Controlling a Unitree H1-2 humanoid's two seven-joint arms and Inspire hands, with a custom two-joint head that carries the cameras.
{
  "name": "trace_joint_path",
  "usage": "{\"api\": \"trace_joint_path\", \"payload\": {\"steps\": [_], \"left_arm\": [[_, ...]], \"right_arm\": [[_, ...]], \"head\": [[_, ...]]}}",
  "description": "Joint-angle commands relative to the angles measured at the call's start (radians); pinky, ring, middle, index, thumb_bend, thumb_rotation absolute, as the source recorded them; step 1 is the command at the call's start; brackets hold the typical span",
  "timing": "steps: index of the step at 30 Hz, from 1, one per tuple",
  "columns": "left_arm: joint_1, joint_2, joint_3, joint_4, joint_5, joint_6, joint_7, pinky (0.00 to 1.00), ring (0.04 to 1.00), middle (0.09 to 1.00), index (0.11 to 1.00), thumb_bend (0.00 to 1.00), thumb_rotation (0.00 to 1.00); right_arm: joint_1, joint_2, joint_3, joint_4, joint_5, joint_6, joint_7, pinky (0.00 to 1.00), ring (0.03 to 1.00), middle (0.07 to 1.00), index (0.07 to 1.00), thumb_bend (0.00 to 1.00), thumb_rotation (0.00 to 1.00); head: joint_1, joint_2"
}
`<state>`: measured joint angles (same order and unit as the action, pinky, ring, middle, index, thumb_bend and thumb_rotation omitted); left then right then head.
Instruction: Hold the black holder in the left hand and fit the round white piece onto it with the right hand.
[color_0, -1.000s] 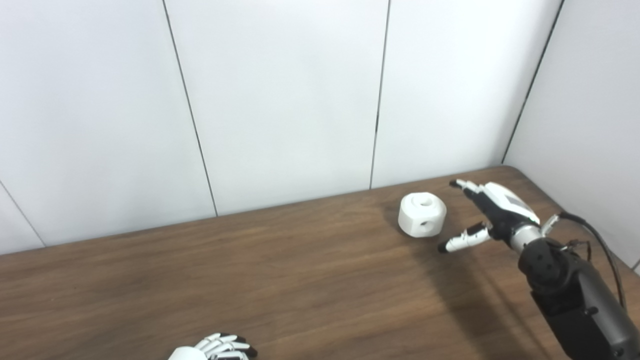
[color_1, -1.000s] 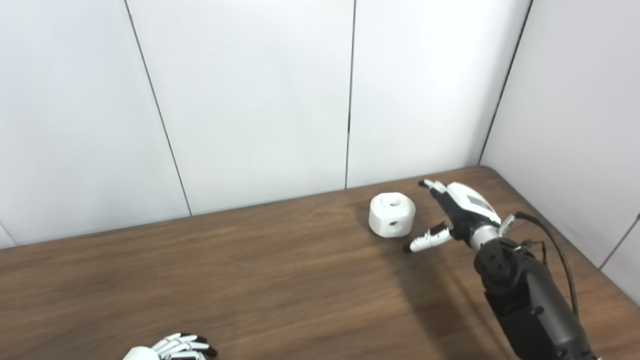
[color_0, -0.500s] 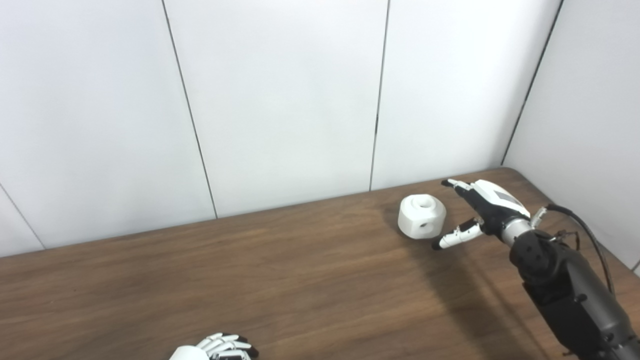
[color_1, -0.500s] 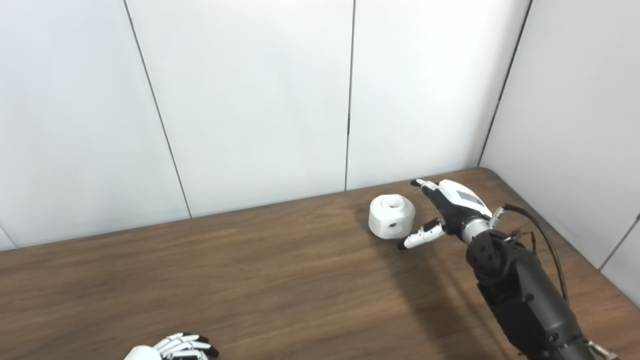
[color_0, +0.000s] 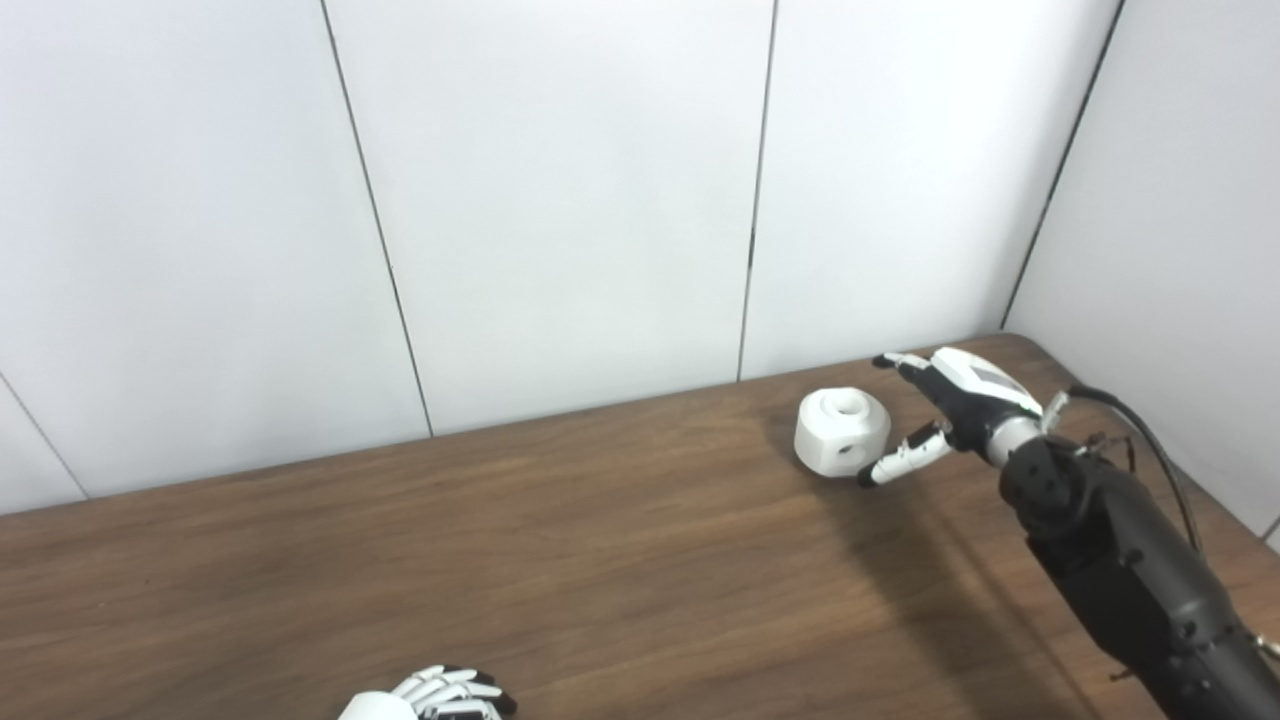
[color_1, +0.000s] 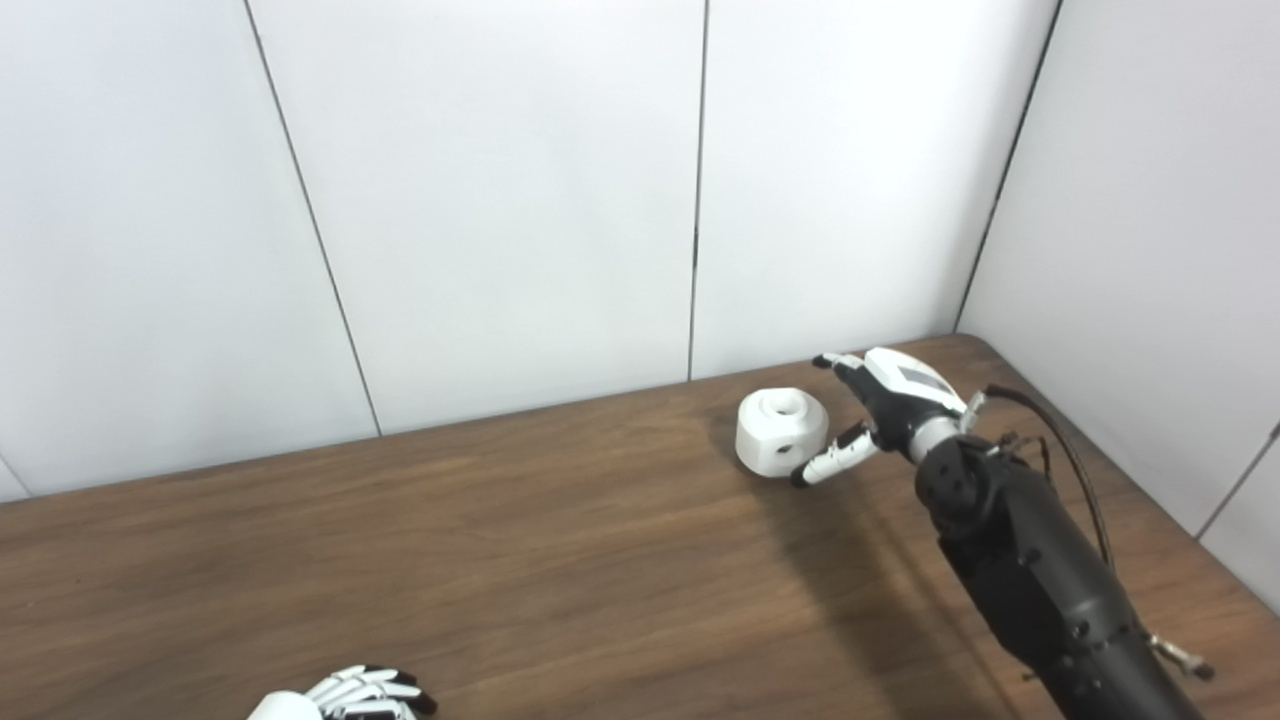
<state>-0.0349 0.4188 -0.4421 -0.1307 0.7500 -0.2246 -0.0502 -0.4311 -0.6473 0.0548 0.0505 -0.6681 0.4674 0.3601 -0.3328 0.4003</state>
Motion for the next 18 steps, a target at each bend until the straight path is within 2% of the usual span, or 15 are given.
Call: {"api": "trace_joint_path", "payload": {"steps": [1,7,18], "left_arm": [[0.049,0.015,-0.044,0.056,0.06,0.043,-0.1,0.85,0.787,0.719,0.484,0.52,0.05],[0.054,0.014,-0.042,0.051,0.059,0.046,-0.099,0.85,0.789,0.721,0.484,0.52,0.05],[0.066,0.017,-0.038,0.04,0.046,0.048,-0.104,0.87,0.793,0.725,0.485,0.52,0.05]], "right_arm": [[-0.06,-0.038,0.001,-0.005,-0.012,-0.002,-0.003,1.0,1.0,0.971,0.913,0.78,0.27],[-0.098,-0.05,0.039,0.035,-0.012,-0.015,0.001,1.0,1.0,0.965,0.883,0.78,0.28],[-0.151,-0.056,0.069,0.073,-0.027,-0.004,0.02,1.0,0.999,0.947,0.899,0.78,0.28]], "head": [[-0.001,0.001],[-0.002,0.003],[-0.01,0.016]]}}
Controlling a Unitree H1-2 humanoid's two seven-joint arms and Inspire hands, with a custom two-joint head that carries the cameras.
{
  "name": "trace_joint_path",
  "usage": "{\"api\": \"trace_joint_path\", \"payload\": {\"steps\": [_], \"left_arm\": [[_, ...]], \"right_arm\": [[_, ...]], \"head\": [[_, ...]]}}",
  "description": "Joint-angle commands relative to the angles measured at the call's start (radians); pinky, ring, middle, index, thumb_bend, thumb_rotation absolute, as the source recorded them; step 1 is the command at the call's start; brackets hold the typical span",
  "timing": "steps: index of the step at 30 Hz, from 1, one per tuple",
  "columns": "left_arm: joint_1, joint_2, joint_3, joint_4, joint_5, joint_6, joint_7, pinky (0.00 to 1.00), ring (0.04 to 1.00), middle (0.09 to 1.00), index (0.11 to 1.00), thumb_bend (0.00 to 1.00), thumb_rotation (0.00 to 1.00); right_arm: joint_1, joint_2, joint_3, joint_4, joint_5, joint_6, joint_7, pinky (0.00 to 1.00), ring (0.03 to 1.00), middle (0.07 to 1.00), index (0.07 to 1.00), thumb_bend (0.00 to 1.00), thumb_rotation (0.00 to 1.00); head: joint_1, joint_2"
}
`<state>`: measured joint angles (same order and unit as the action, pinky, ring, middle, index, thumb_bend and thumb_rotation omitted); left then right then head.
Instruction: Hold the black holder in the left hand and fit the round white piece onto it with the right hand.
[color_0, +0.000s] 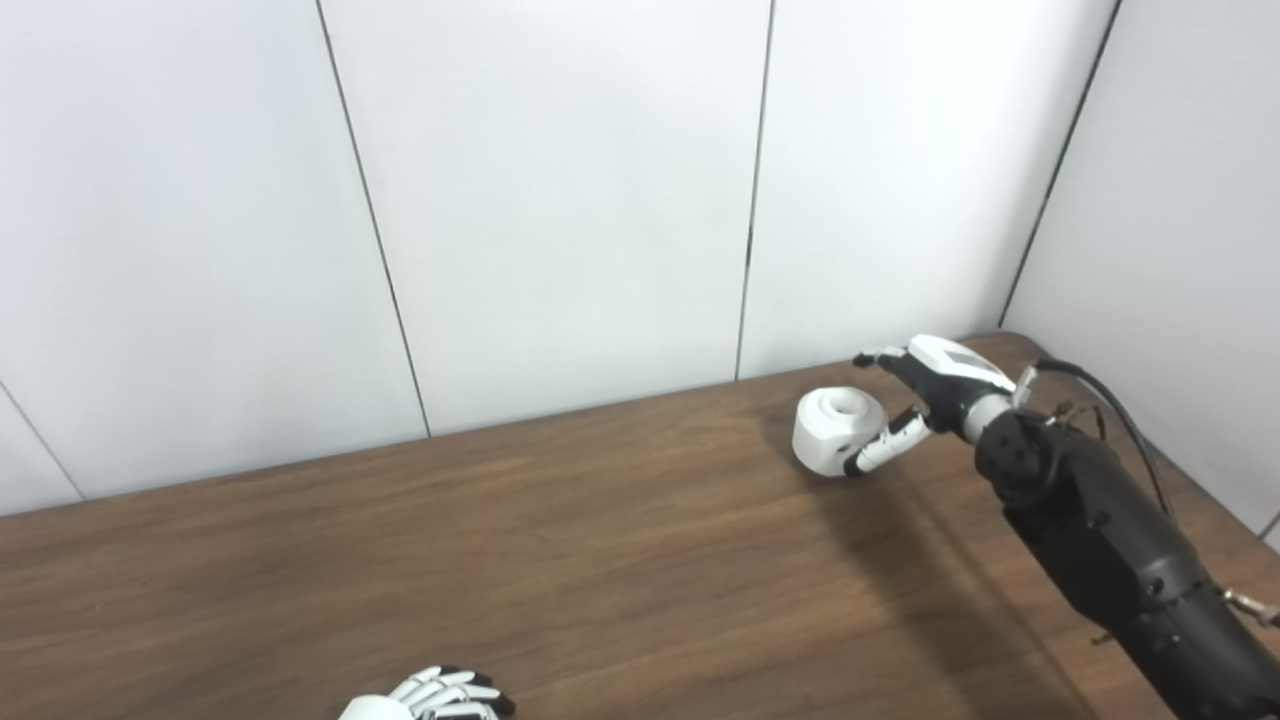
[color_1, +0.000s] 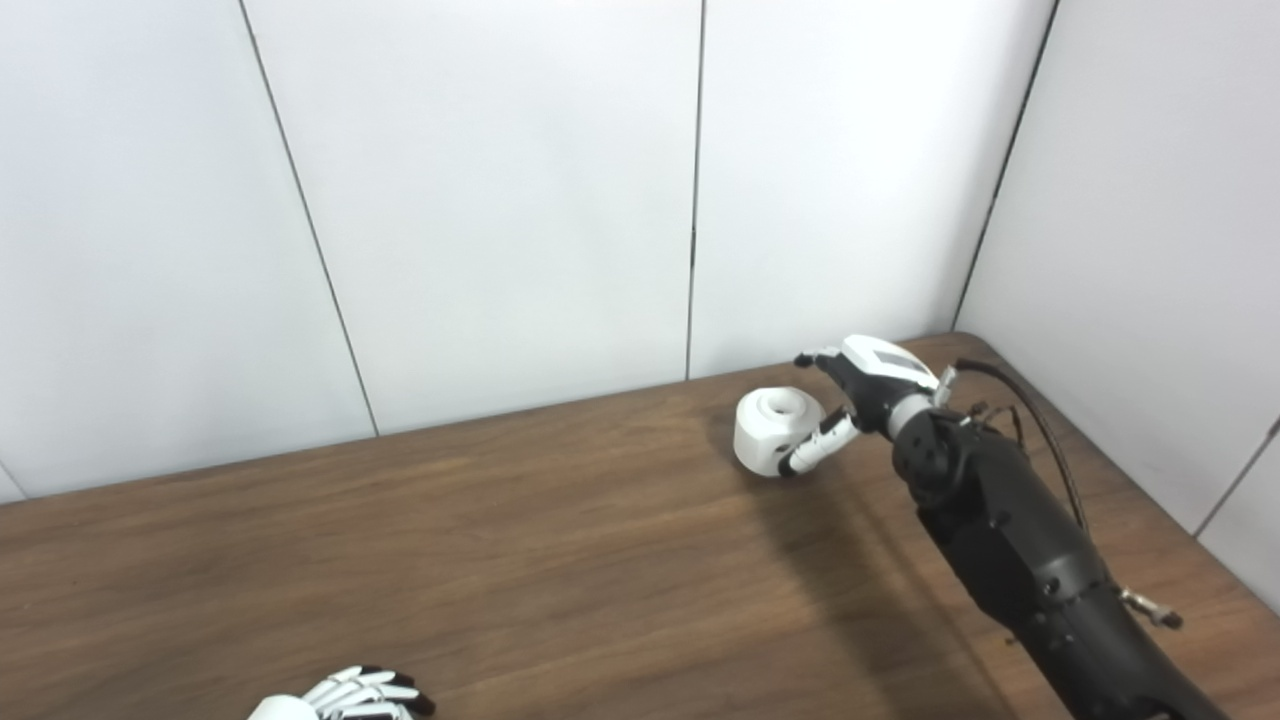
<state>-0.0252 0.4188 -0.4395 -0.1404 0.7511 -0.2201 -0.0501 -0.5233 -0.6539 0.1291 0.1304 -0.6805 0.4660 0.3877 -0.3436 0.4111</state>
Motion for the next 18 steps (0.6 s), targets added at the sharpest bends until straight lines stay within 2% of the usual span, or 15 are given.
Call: {"api": "trace_joint_path", "payload": {"steps": [1,7,12,18], "left_arm": [[0.057,0.018,-0.041,0.049,0.045,0.044,-0.106,0.87,0.795,0.726,0.485,0.52,0.05],[0.061,0.02,-0.039,0.043,0.039,0.044,-0.107,0.87,0.794,0.728,0.485,0.52,0.05],[0.061,0.023,-0.036,0.041,0.037,0.036,-0.103,0.87,0.796,0.726,0.485,0.52,0.05],[0.063,0.024,-0.035,0.029,0.038,0.048,-0.114,0.88,0.799,0.727,0.484,0.52,0.05]], "right_arm": [[-0.063,-0.05,-0.002,-0.003,-0.016,-0.001,-0.004,1.0,1.0,0.946,0.898,0.78,0.28],[-0.101,-0.061,0.032,0.045,-0.032,0.001,0.015,1.0,0.991,0.936,0.885,0.79,0.28],[-0.12,-0.058,0.041,0.069,-0.029,-0.003,0.014,1.0,0.995,0.938,0.903,0.79,0.29],[-0.142,-0.055,0.053,0.08,-0.041,0.001,0.031,1.0,0.996,0.936,0.884,0.8,0.29]], "head": [[0.001,0.005],[0.0,0.01],[0.004,0.012],[0.007,0.015]]}}
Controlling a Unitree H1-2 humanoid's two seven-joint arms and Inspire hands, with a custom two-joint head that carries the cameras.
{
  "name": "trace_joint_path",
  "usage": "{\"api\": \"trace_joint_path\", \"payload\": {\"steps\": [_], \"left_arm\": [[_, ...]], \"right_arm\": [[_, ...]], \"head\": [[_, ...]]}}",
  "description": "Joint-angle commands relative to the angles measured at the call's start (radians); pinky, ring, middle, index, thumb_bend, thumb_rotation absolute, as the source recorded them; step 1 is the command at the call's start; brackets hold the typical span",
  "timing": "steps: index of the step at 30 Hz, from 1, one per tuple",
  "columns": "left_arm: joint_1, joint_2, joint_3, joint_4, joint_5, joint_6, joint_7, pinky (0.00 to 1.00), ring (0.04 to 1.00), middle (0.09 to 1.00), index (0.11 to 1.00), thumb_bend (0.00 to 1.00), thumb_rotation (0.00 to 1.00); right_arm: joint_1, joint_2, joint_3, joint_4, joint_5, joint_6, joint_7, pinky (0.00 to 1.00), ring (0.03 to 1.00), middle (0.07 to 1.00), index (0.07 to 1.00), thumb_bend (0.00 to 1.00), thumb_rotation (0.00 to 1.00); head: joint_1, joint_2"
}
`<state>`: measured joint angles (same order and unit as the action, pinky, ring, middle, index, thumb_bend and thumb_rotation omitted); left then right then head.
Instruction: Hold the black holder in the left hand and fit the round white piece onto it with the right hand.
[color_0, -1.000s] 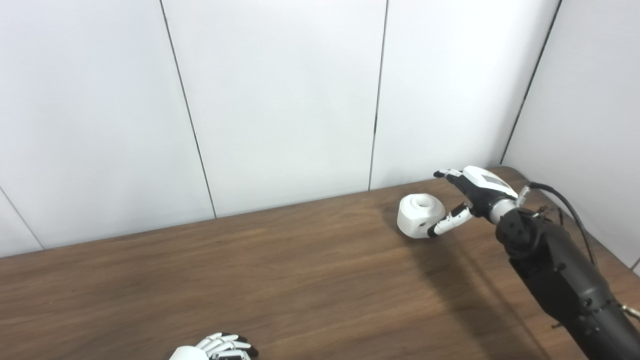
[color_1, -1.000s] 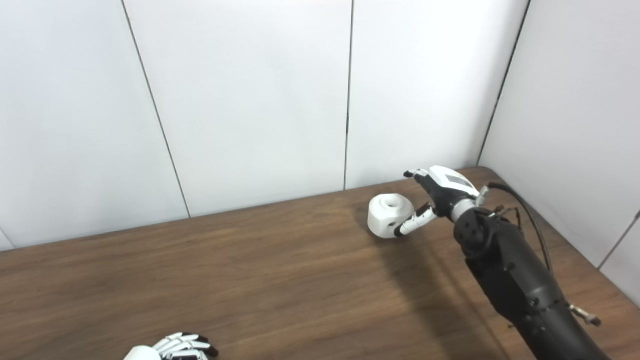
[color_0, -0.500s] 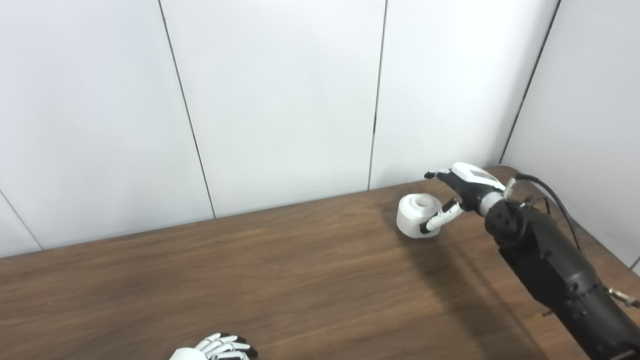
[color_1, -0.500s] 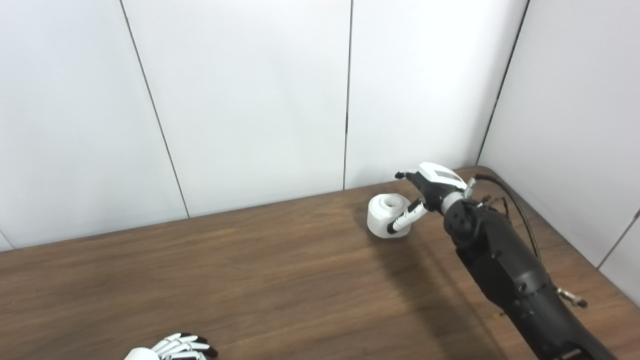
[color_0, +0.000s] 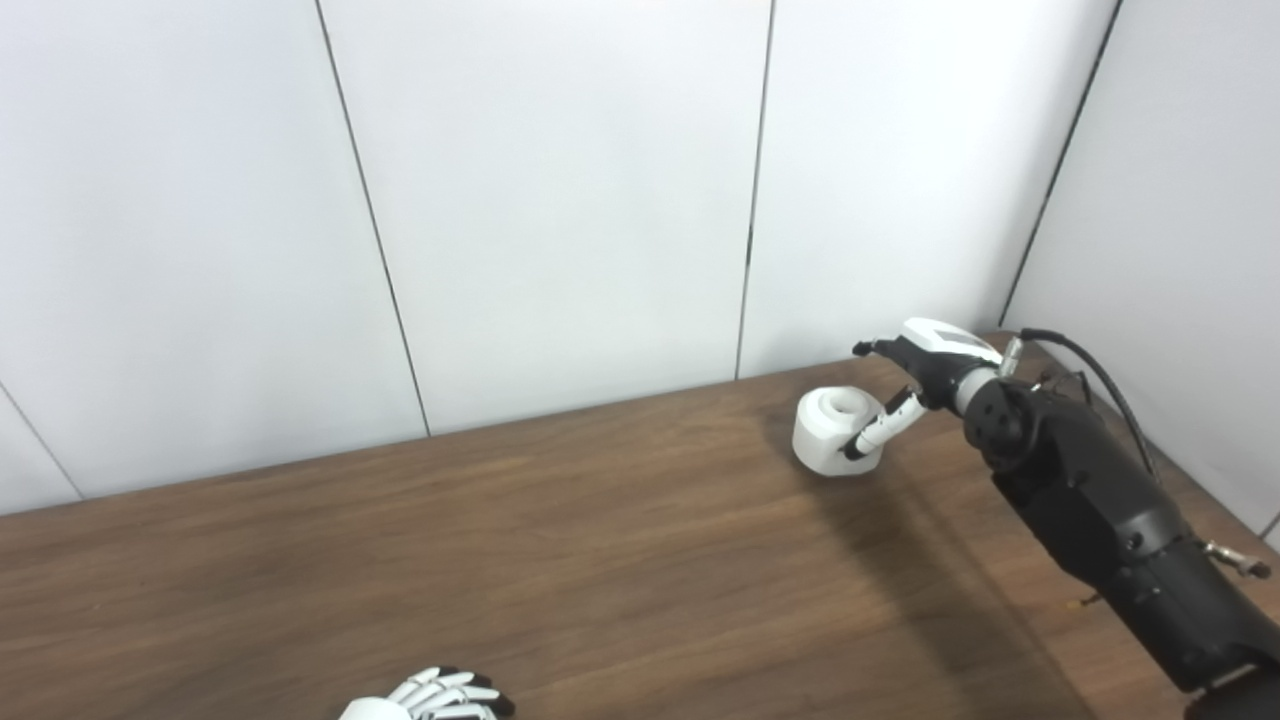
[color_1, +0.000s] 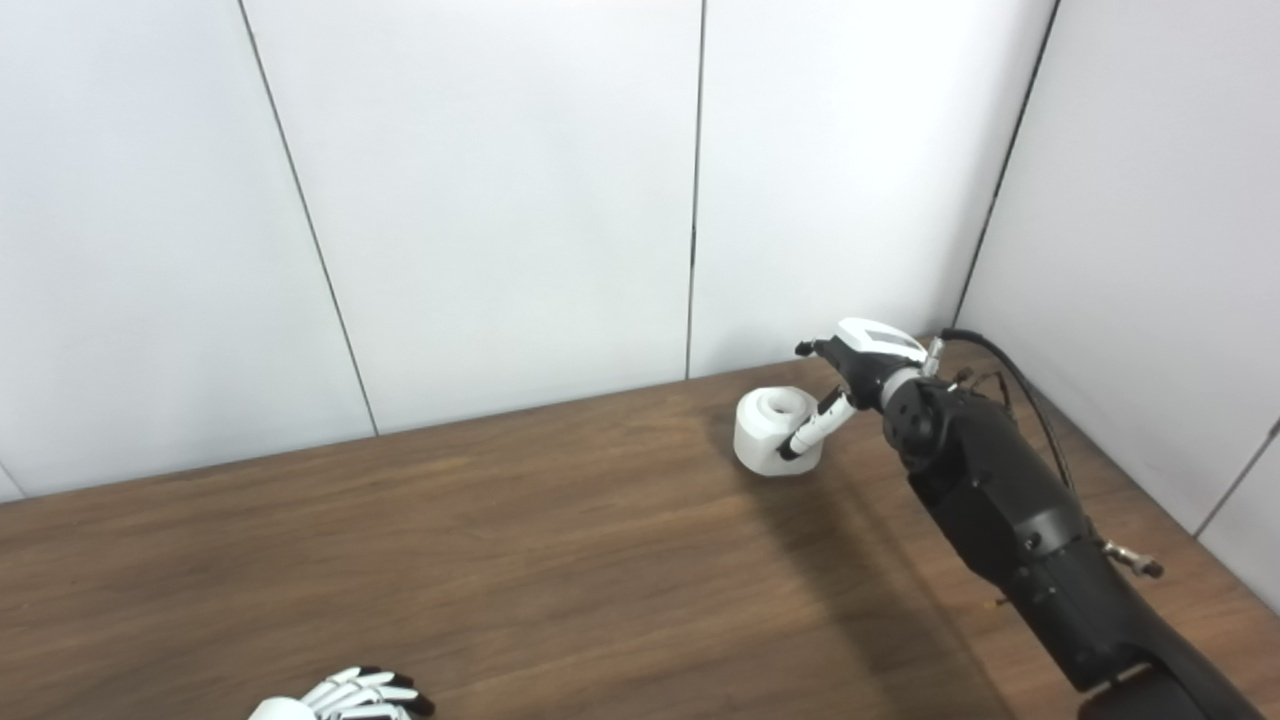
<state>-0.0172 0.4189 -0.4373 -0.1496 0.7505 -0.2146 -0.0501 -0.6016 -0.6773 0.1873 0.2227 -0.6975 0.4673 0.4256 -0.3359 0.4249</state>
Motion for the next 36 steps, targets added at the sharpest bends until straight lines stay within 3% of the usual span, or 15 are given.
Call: {"api": "trace_joint_path", "payload": {"steps": [1,11,13,15,21,36], "left_arm": [[0.055,0.024,-0.037,0.038,0.038,0.043,-0.114,0.88,0.799,0.727,0.485,0.52,0.05],[0.054,0.023,-0.037,0.039,0.038,0.038,-0.106,0.87,0.791,0.722,0.484,0.52,0.05],[0.055,0.024,-0.038,0.034,0.037,0.04,-0.11,0.87,0.793,0.724,0.484,0.52,0.05],[0.055,0.025,-0.038,0.034,0.035,0.038,-0.111,0.87,0.794,0.725,0.484,0.52,0.05],[0.054,0.029,-0.038,0.035,0.034,0.035,-0.111,0.87,0.797,0.726,0.484,0.52,0.05],[0.053,0.028,-0.041,0.036,0.04,0.03,-0.108,0.86,0.789,0.723,0.484,0.52,0.05]], "right_arm": [[-0.068,-0.033,-0.002,-0.011,-0.031,0.001,0.004,1.0,0.998,0.936,0.88,0.8,0.3],[-0.076,-0.027,-0.01,-0.021,-0.098,0.002,0.09,1.0,0.991,0.92,0.826,0.8,0.32],[-0.075,-0.022,-0.013,-0.024,-0.104,0.002,0.092,0.88,0.964,0.901,0.804,0.81,0.31],[-0.075,-0.017,-0.013,-0.022,-0.109,0.002,0.093,0.84,0.954,0.896,0.795,0.82,0.3],[-0.079,-0.021,0.004,-0.013,-0.085,-0.01,0.079,0.99,0.974,0.896,0.753,0.83,0.26],[-0.084,-0.039,0.037,-0.015,-0.078,-0.023,0.082,0.99,0.976,0.892,0.731,0.82,0.24]], "head": [[-0.001,0.001],[-0.005,0.006],[-0.003,0.008],[-0.002,0.01],[0.0,0.012],[0.002,0.012]]}}
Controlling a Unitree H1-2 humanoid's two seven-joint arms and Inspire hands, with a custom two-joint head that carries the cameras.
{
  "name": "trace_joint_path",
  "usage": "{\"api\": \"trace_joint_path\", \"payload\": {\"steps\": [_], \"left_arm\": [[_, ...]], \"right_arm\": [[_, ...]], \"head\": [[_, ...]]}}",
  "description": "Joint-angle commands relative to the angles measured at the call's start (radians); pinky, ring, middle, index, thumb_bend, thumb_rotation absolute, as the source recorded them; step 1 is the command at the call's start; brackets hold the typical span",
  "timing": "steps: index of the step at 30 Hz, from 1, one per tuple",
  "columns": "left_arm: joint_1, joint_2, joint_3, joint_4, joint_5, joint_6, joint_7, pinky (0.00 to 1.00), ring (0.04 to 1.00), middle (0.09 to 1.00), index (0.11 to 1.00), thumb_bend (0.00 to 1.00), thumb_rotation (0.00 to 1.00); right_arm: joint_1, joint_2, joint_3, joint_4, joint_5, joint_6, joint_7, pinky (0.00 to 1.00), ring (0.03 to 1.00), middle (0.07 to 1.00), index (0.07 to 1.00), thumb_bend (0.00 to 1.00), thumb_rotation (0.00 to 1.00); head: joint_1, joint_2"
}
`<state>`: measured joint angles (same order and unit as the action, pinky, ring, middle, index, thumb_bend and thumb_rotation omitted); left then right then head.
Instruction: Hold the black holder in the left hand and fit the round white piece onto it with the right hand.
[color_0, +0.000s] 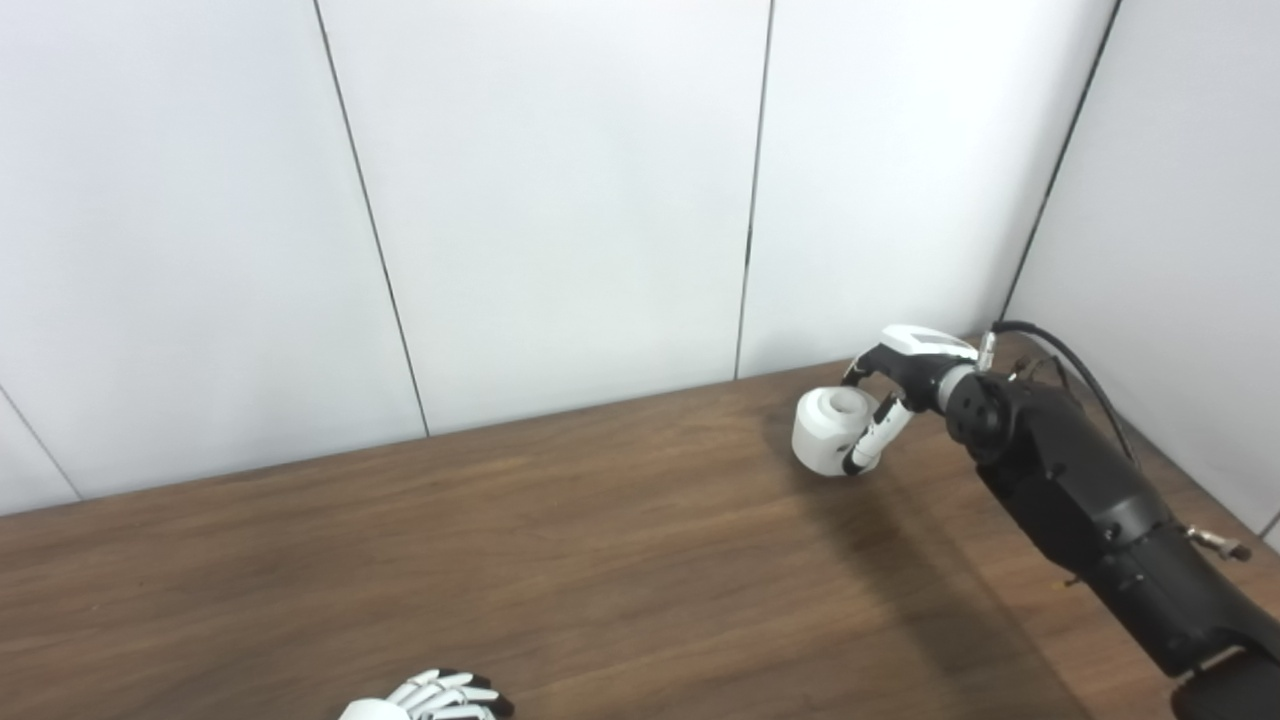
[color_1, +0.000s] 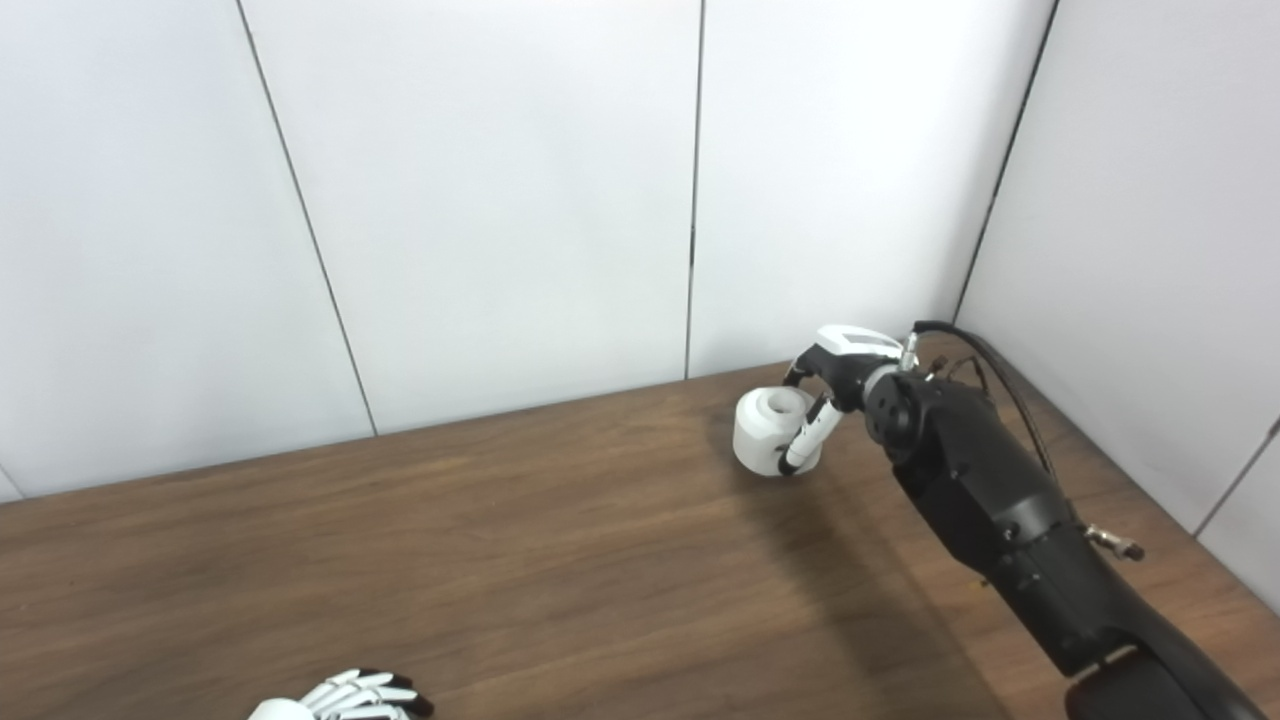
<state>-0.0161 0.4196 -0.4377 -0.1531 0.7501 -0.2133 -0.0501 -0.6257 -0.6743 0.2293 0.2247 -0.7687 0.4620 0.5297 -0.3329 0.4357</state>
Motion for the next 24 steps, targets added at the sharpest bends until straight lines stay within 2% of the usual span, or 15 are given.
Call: {"api": "trace_joint_path", "payload": {"steps": [1,24], "left_arm": [[0.051,0.027,-0.041,0.037,0.042,0.032,-0.111,0.86,0.789,0.723,0.484,0.52,0.05],[0.059,0.021,-0.047,0.033,0.047,0.034,-0.11,0.87,0.795,0.727,0.484,0.52,0.05]], "right_arm": [[-0.06,-0.043,-0.006,-0.017,-0.005,-0.02,-0.024,0.98,0.973,0.89,0.731,0.82,0.24],[-0.057,-0.041,-0.013,-0.04,0.014,-0.009,-0.034,1.0,0.996,0.905,0.688,0.79,0.23]], "head": [[-0.001,0.001],[0.005,0.002]]}}
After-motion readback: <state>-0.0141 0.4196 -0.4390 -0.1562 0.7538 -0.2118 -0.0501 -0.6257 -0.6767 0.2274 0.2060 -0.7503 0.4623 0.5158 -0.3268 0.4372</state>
